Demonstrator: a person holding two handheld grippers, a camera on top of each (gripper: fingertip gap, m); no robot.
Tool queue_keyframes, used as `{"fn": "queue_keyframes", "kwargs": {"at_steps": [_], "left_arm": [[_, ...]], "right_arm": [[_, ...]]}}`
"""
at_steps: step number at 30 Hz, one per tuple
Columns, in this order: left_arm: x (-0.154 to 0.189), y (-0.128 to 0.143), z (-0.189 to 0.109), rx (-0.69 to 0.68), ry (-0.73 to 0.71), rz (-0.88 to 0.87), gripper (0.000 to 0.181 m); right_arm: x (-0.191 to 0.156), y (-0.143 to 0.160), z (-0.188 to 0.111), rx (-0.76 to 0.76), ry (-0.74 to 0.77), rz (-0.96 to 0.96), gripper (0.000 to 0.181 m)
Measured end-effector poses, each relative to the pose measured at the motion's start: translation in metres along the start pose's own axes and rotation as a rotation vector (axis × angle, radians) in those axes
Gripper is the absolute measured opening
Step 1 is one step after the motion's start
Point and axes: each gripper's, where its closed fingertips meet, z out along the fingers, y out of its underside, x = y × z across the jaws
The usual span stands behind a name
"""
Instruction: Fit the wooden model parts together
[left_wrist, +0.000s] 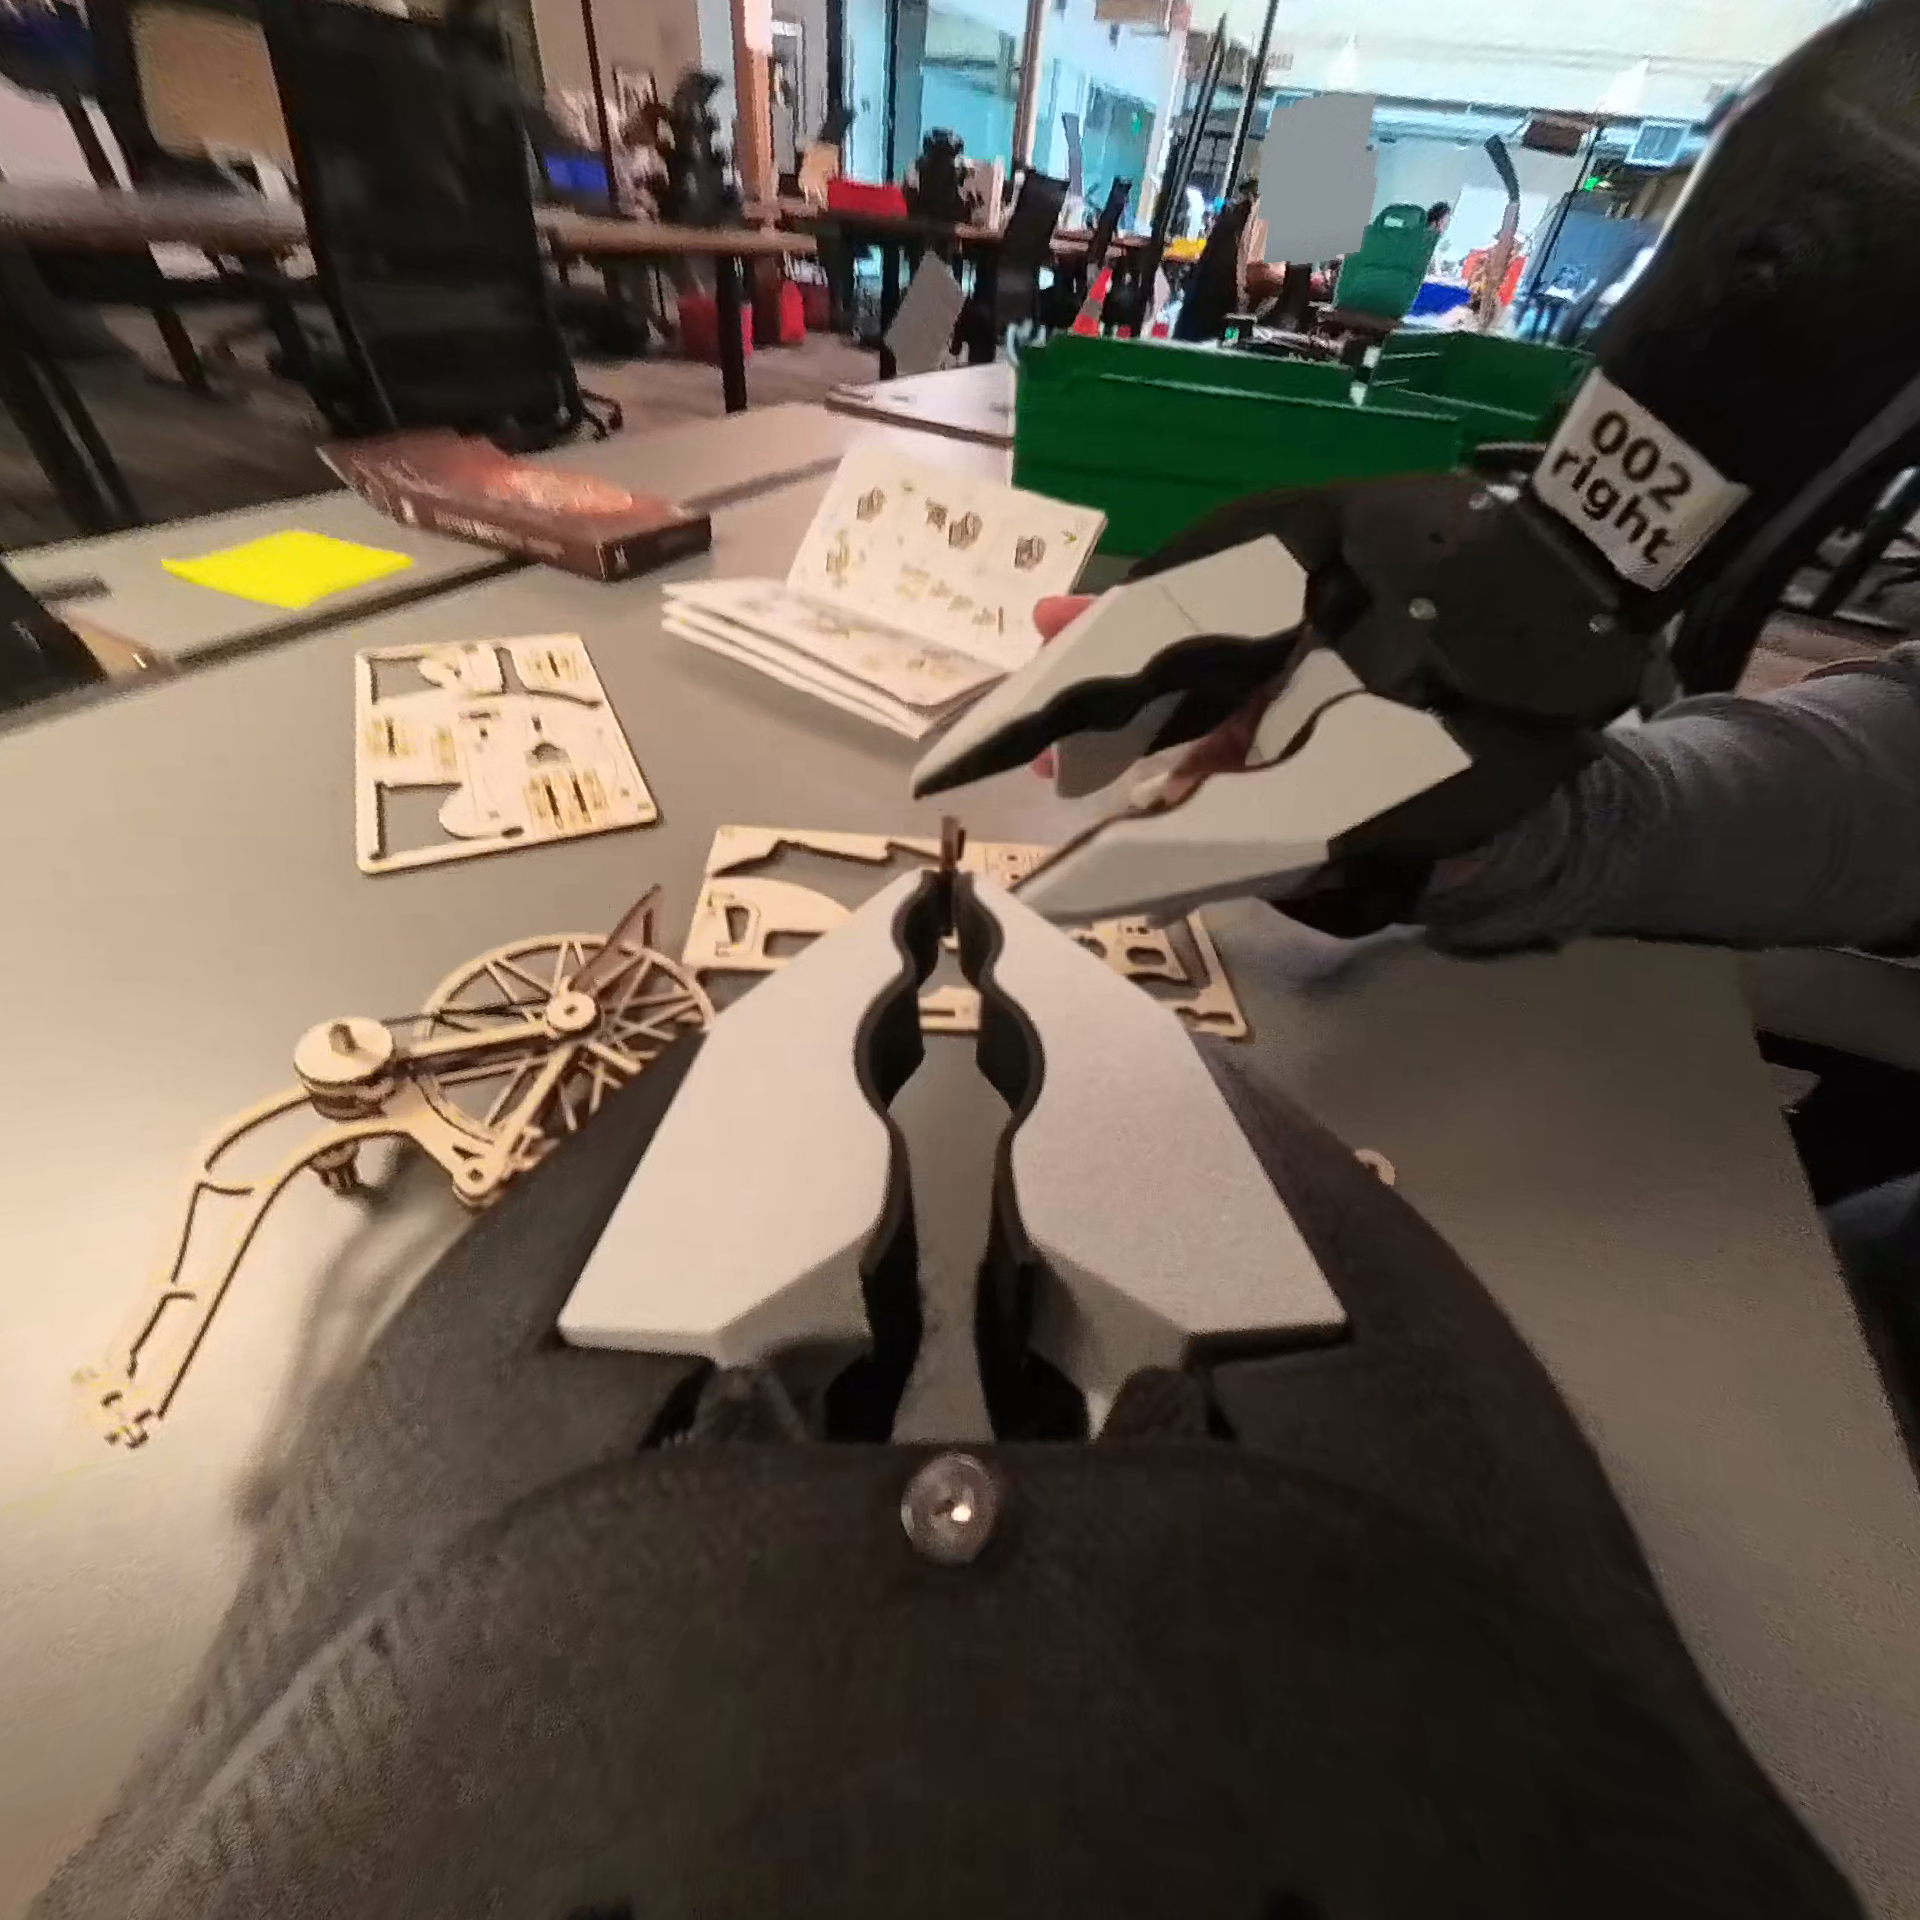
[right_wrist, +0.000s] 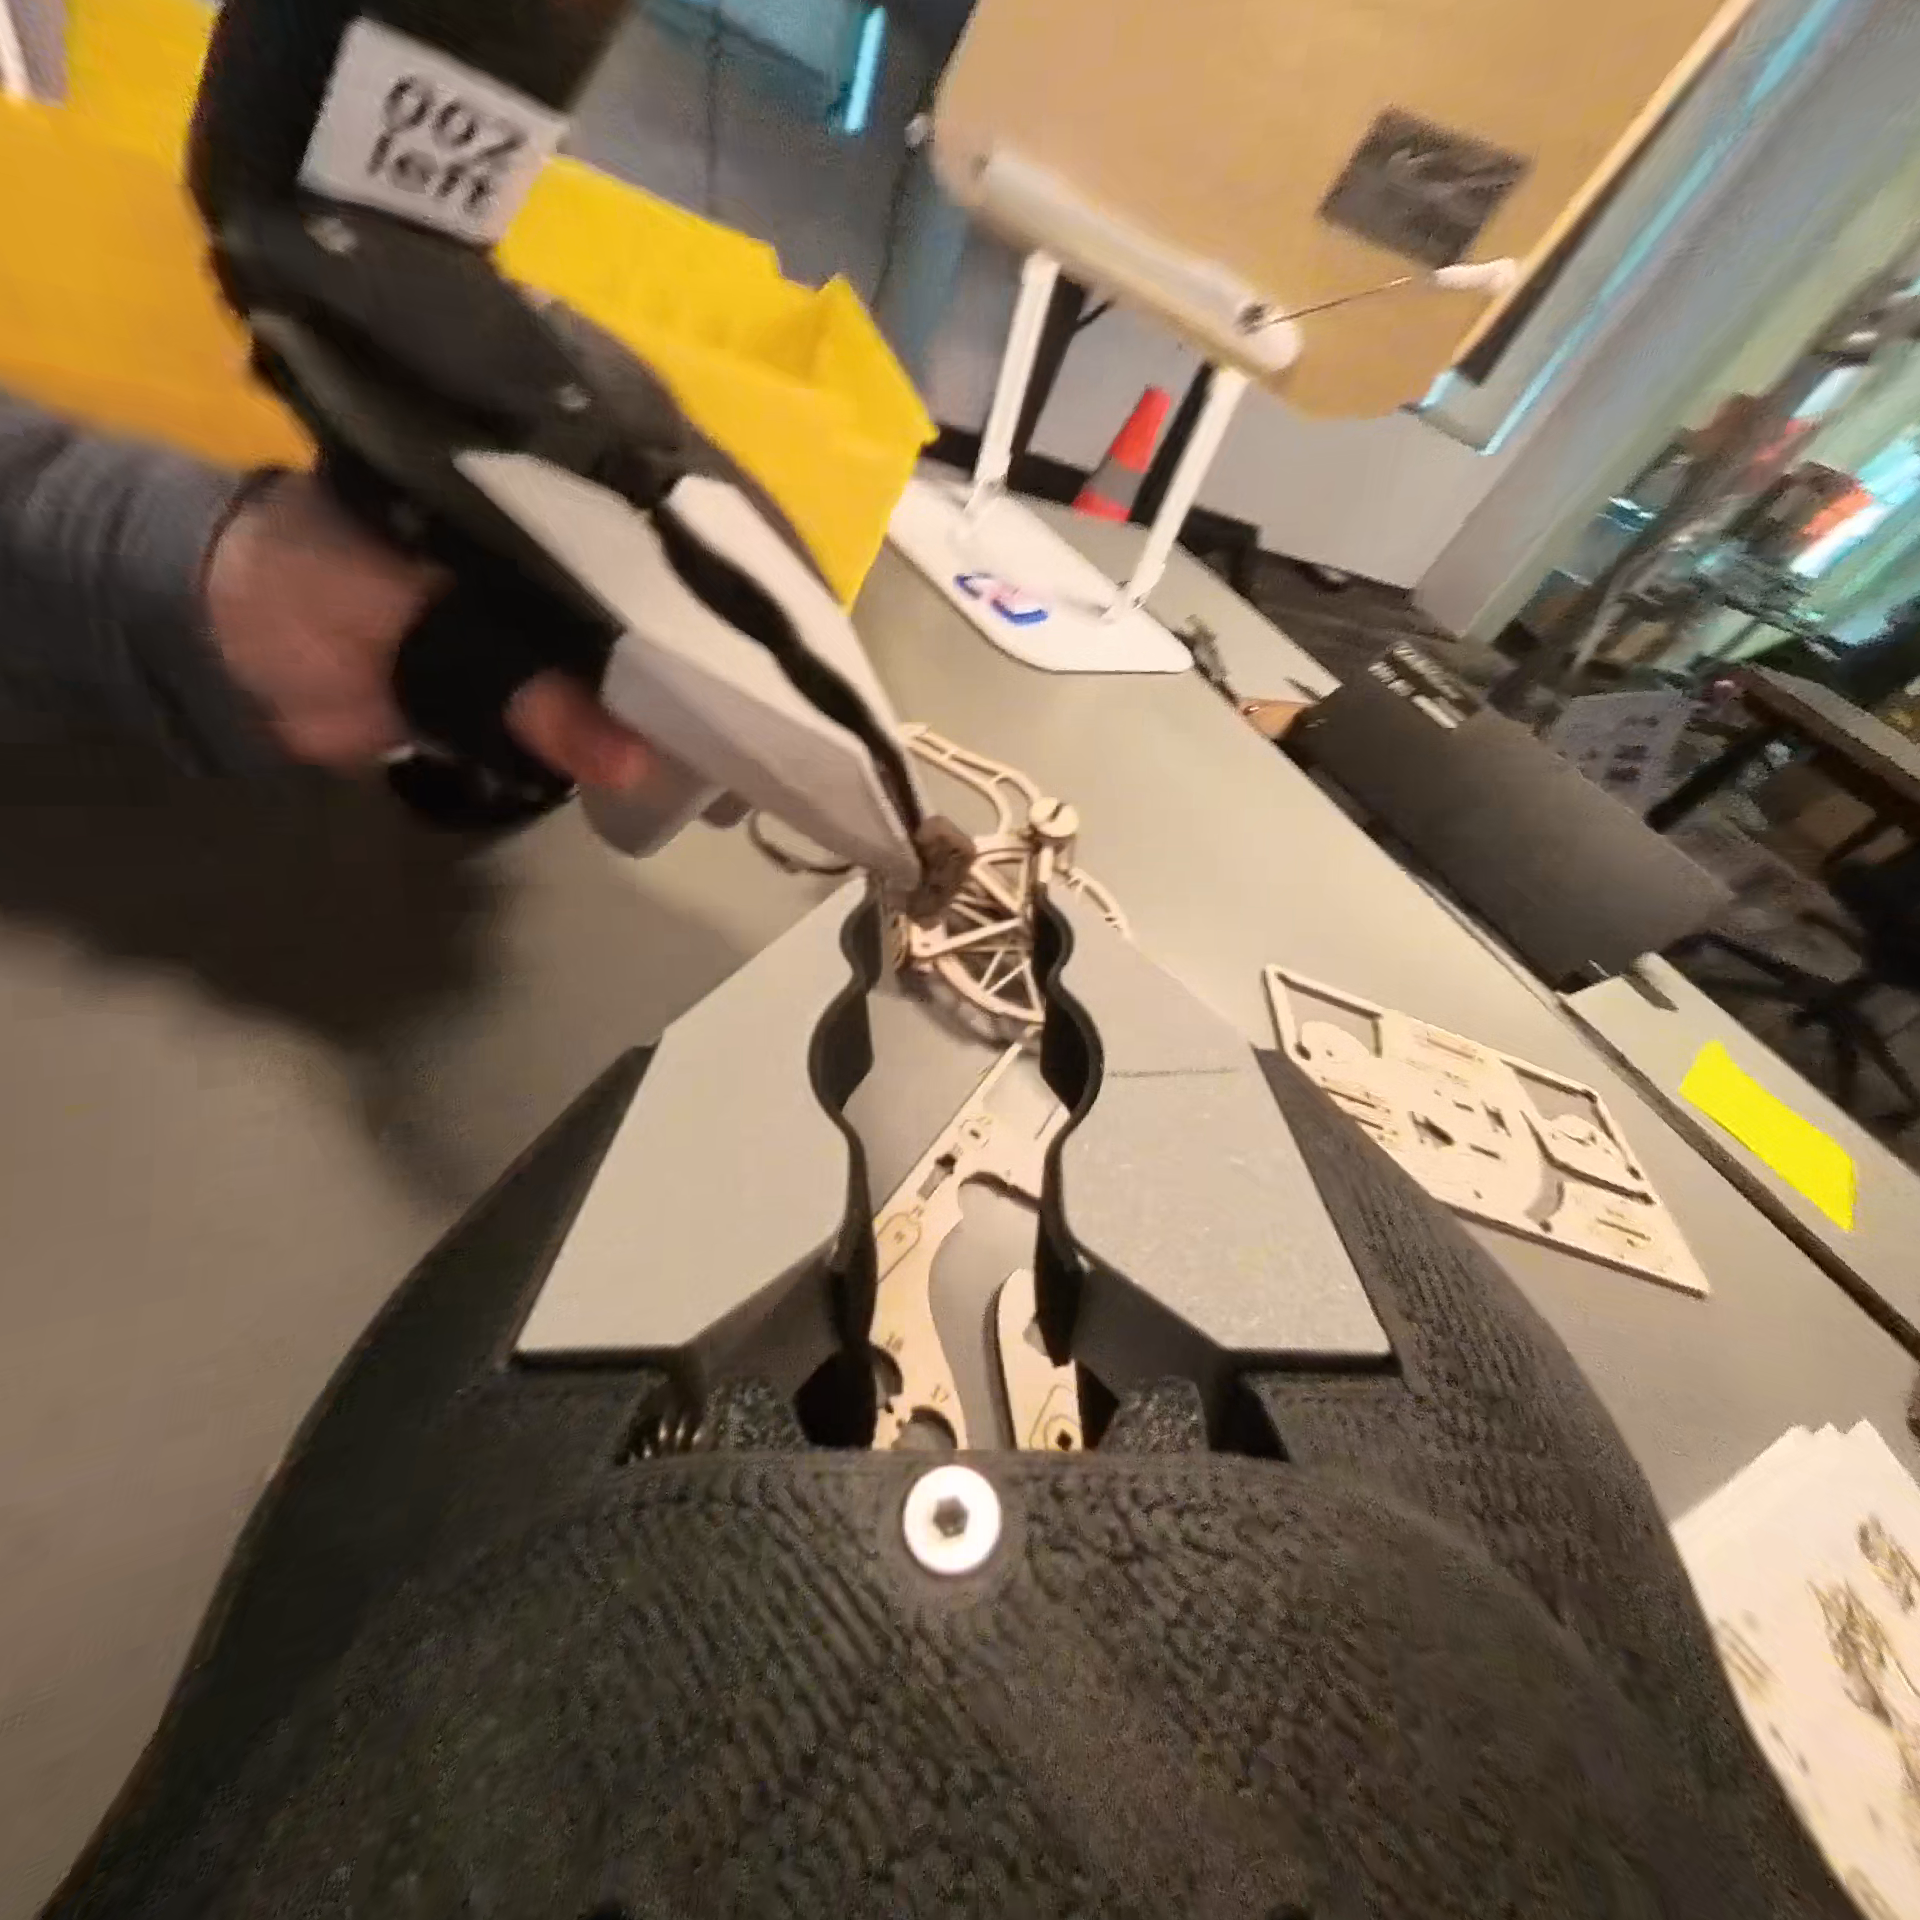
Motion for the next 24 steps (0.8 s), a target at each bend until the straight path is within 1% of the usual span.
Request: {"fn": "queue_keyframes", "kwargs": {"at_steps": [3, 7, 12, 15, 21, 24], "left_arm": [[0.001, -0.009, -0.002, 0.039, -0.048, 0.088, 0.001], [-0.001, -0.013, -0.005, 0.052, -0.112, 0.165, 0.002], [-0.007, -0.012, -0.005, 0.022, -0.208, 0.252, 0.001], [-0.011, -0.014, -0.006, 0.011, -0.296, 0.315, 0.001], [-0.020, -0.015, -0.006, 0.028, -0.393, 0.257, 0.001], [-0.026, -0.007, -0.007, 0.045, -0.470, 0.170, 0.002]], "right_arm": [[0.009, -0.008, -0.003, 0.039, 0.085, -0.020, 0.024], [0.011, -0.018, -0.005, 0.081, 0.153, -0.026, 0.022], [0.018, -0.020, -0.001, 0.087, 0.232, 0.004, 0.023], [0.020, -0.021, 0.003, 0.091, 0.246, 0.042, 0.024], [0.024, -0.021, 0.009, 0.085, 0.313, 0.079, 0.023], [0.023, -0.015, 0.015, 0.072, 0.342, 0.089, 0.023]]}}
